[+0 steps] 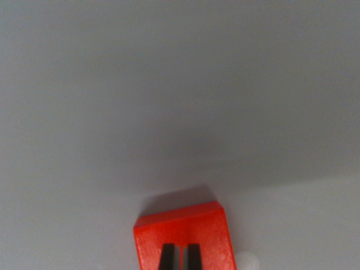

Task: Reach red block

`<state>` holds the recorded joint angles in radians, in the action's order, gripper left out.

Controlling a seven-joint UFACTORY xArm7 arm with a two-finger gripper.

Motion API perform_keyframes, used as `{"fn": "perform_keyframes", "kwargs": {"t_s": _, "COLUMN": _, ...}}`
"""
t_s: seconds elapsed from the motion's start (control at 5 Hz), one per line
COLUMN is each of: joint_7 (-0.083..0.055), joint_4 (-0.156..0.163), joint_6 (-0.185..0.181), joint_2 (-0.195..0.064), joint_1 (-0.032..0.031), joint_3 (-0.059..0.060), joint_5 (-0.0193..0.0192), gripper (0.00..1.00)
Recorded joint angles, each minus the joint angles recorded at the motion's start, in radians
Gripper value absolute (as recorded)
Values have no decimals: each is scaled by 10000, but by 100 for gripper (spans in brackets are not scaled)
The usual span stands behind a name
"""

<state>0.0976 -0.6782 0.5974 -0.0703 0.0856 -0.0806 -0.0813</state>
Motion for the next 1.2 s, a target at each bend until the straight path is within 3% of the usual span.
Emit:
{"fn": "perform_keyframes", "kwargs": {"t_s": 0.6, "joint_7": 24, "joint_4": 394, "joint_6": -399, "joint_2": -9, "joint_1": 36, "joint_3": -36, "joint_5": -27, "gripper": 0}}
{"fn": "perform_keyframes", "kwargs": {"t_s": 1.2, "joint_7": 31, "joint_4": 519, "joint_6": -527, "joint_2": -12, "joint_1": 47, "joint_3": -47, "joint_5": -36, "gripper": 0}}
